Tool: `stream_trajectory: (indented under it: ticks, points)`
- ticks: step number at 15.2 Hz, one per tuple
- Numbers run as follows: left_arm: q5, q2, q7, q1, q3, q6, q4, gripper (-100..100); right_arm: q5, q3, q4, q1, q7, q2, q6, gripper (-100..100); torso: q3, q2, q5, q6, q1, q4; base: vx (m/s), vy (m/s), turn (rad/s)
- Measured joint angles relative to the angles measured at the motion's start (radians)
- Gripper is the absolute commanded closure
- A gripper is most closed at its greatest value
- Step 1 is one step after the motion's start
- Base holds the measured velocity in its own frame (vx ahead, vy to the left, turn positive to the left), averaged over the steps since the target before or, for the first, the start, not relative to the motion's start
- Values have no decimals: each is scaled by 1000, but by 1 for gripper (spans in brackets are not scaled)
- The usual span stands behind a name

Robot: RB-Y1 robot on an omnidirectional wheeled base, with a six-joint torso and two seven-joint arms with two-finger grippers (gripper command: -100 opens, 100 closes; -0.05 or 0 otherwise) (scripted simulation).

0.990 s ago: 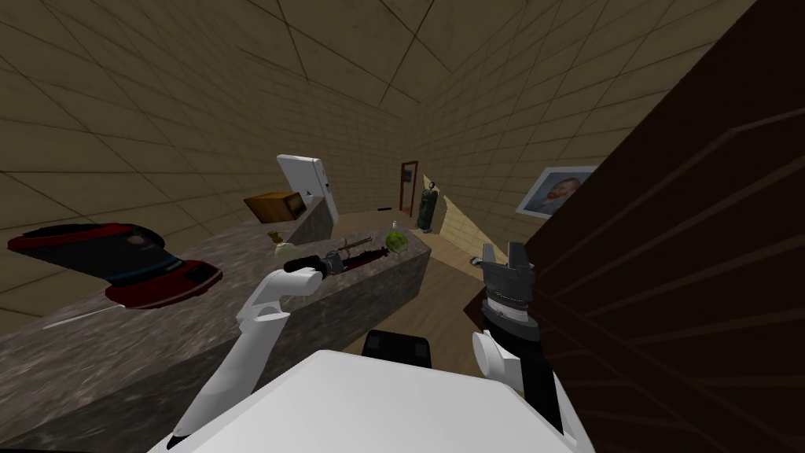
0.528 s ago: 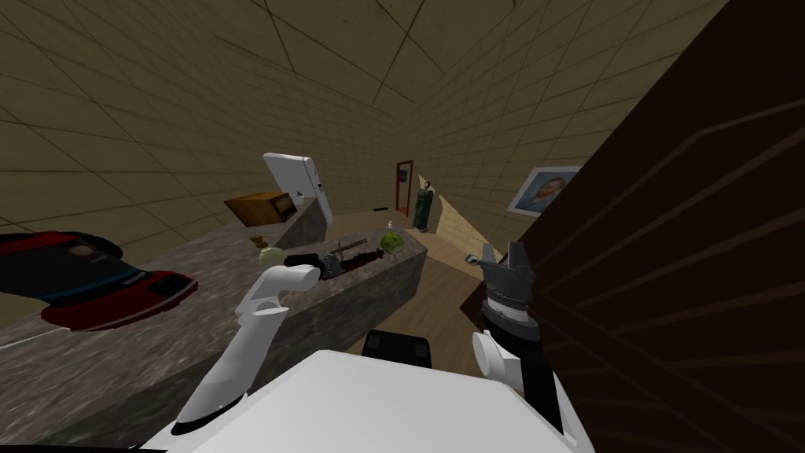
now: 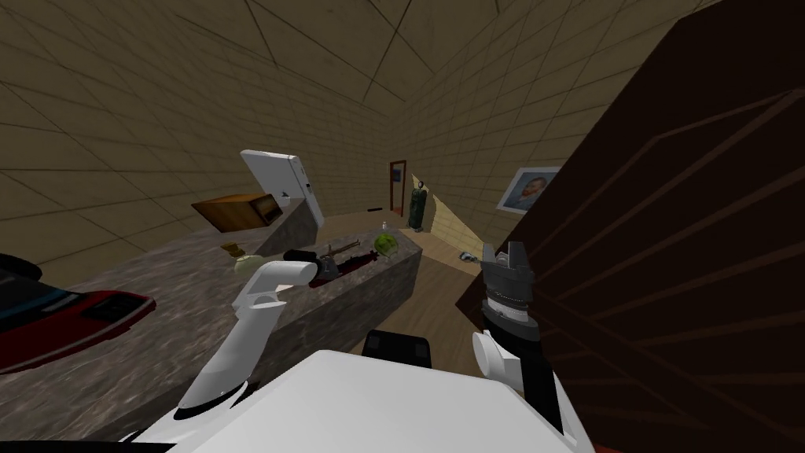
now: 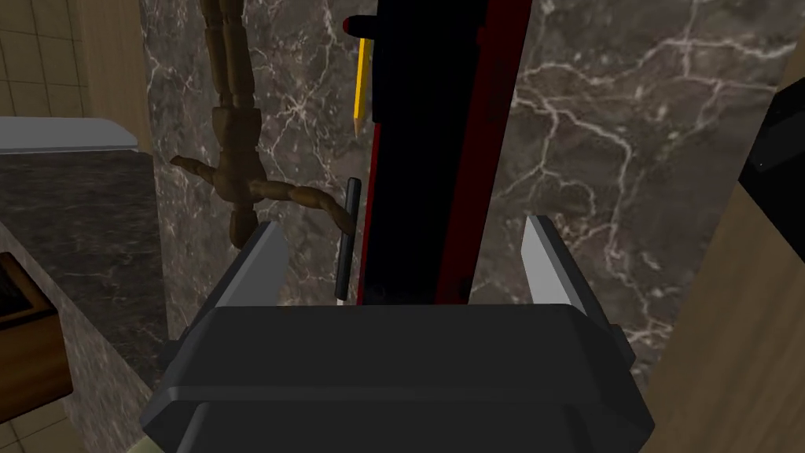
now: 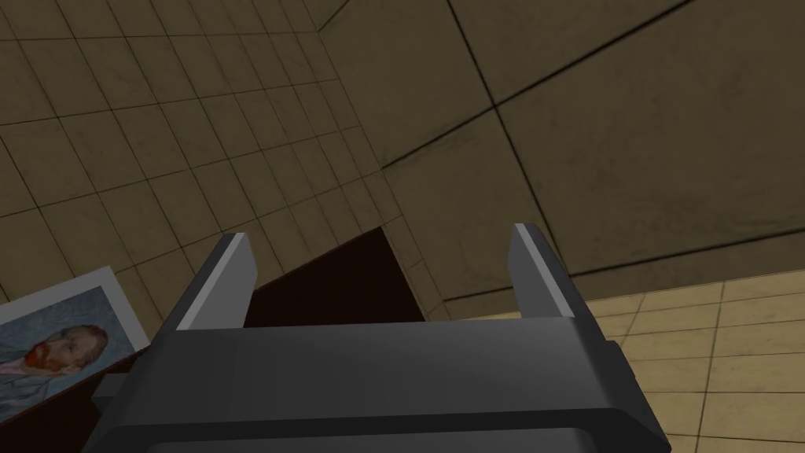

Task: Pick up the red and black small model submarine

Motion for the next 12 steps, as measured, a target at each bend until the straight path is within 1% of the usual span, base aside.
stream_trajectory:
  ticks: [7, 12]
  points:
    - [38, 38, 54, -27, 28, 128, 21, -100, 0, 0, 0, 0, 0, 0, 0, 0, 0, 1, 0, 0, 0, 0, 32, -2, -116]
    - [71, 76, 100, -53, 51, 222, 47, -100, 0, 0, 0, 0, 0, 0, 0, 0, 0, 0, 0, 0, 1, 0, 42, 9, -144]
